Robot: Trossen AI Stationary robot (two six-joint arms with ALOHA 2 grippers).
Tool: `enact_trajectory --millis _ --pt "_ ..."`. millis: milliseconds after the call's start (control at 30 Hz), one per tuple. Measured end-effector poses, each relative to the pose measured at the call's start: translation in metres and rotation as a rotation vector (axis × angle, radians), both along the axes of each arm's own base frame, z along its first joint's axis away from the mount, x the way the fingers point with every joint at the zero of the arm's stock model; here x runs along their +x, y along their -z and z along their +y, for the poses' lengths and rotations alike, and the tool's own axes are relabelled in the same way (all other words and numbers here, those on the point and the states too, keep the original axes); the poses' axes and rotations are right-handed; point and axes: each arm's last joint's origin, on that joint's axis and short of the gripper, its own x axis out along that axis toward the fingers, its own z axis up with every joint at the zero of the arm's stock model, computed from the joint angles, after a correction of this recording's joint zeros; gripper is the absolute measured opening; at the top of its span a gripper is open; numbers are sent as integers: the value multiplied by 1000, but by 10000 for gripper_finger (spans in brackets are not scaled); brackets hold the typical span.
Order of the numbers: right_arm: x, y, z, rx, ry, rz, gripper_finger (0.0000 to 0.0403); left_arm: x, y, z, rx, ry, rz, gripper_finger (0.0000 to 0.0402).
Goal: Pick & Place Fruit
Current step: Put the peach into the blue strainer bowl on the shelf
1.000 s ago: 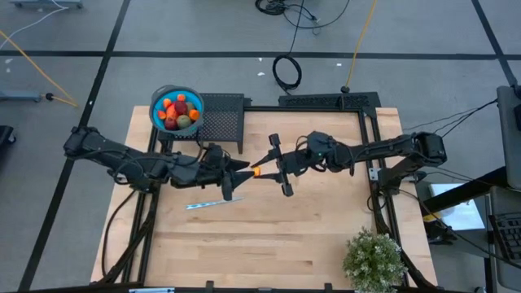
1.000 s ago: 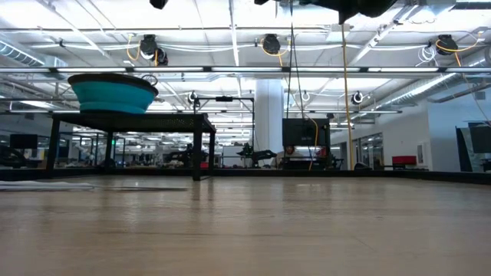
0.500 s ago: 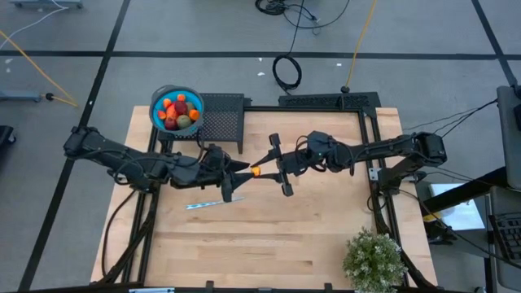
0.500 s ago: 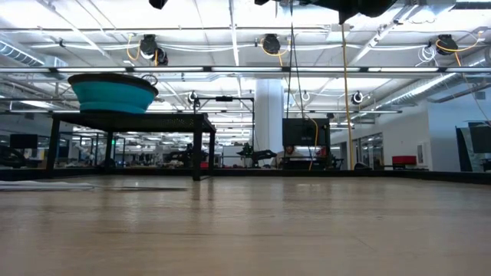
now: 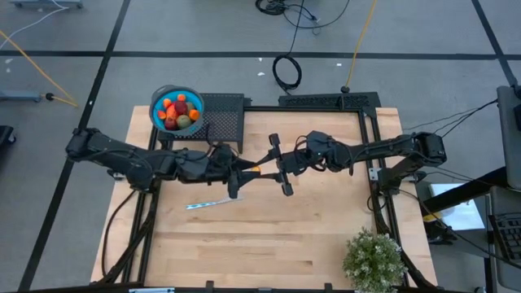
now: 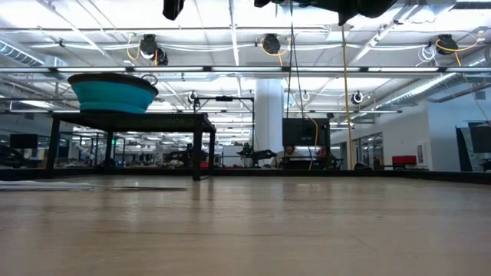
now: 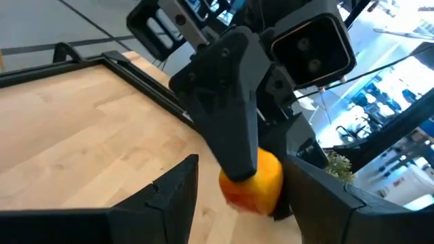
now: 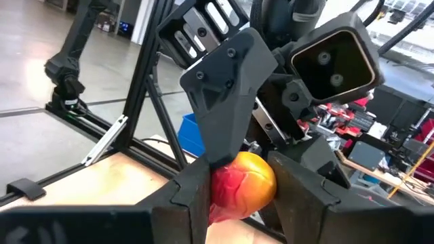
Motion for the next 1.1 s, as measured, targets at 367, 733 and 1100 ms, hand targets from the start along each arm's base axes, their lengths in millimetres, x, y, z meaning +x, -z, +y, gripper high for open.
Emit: enact_trajectory --millis 367,733,1100 --pt "0 2 0 1 3 21 128 7 4 10 -43 39 2 212" --pt "0 2 0 2 7 25 128 7 4 11 -56 33 0 193" --pt "0 5 0 37 4 68 149 7 5 11 -52 35 9 106"
